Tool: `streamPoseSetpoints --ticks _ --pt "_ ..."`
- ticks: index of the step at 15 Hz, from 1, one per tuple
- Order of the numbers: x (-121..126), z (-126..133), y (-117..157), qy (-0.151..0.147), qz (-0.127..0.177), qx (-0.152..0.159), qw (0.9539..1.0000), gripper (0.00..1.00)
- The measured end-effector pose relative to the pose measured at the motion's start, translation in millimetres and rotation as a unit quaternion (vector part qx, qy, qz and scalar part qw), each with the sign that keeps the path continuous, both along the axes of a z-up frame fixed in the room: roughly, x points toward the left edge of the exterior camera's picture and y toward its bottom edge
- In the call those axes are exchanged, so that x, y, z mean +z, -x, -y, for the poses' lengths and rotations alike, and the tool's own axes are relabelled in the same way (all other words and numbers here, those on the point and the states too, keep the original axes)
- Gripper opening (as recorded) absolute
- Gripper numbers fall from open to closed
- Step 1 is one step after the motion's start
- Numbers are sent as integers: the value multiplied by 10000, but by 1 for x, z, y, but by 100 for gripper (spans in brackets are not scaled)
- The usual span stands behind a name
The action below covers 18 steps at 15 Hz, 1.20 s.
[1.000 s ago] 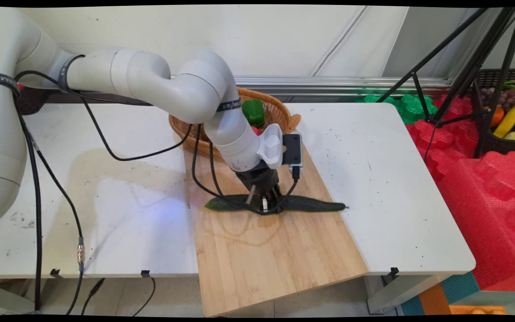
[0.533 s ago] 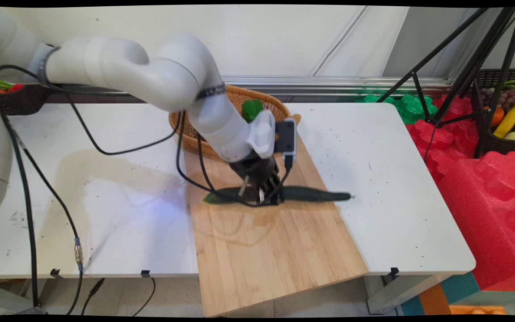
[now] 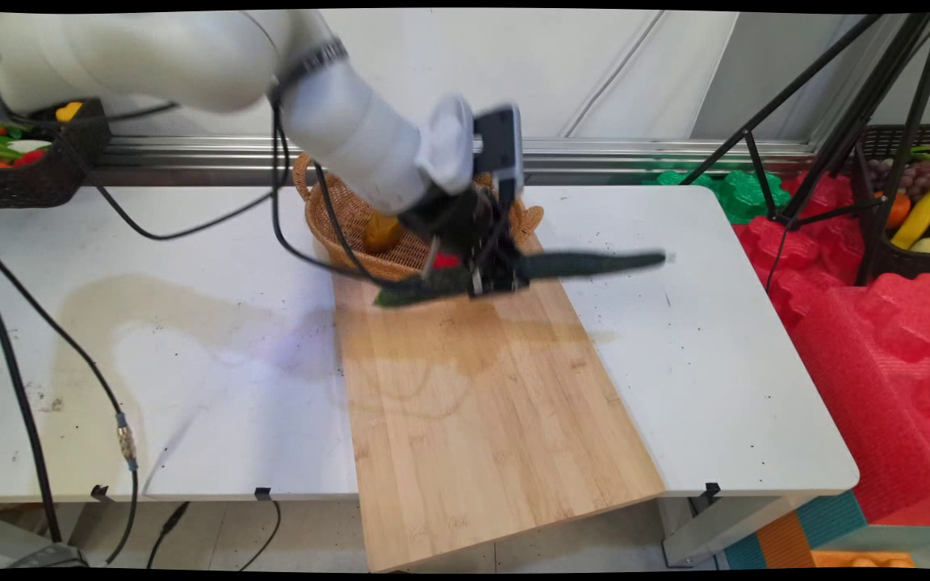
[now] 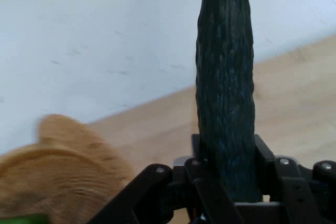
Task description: Place the picked object in the vegetable basket
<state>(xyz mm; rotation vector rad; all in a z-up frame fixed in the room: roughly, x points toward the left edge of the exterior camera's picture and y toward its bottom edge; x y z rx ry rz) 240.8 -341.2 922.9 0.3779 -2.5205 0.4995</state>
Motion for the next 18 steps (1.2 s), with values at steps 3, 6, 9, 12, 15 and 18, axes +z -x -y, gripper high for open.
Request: streamPoseSetpoints --ticks 3,6,9,12,15,18 --pt "33 5 -18 349 -220 272 9988 0" --pt "62 18 -44 715 -481 797 9931 0" --pt "76 37 -69 1004 -647 1341 9837 0" --pt "79 54 -87 1182 -764 1797 9736 0" --pt "71 75 -111 1322 -831 2382 9586 0" --pt "56 95 -128 1420 -851 2891 9429 0"
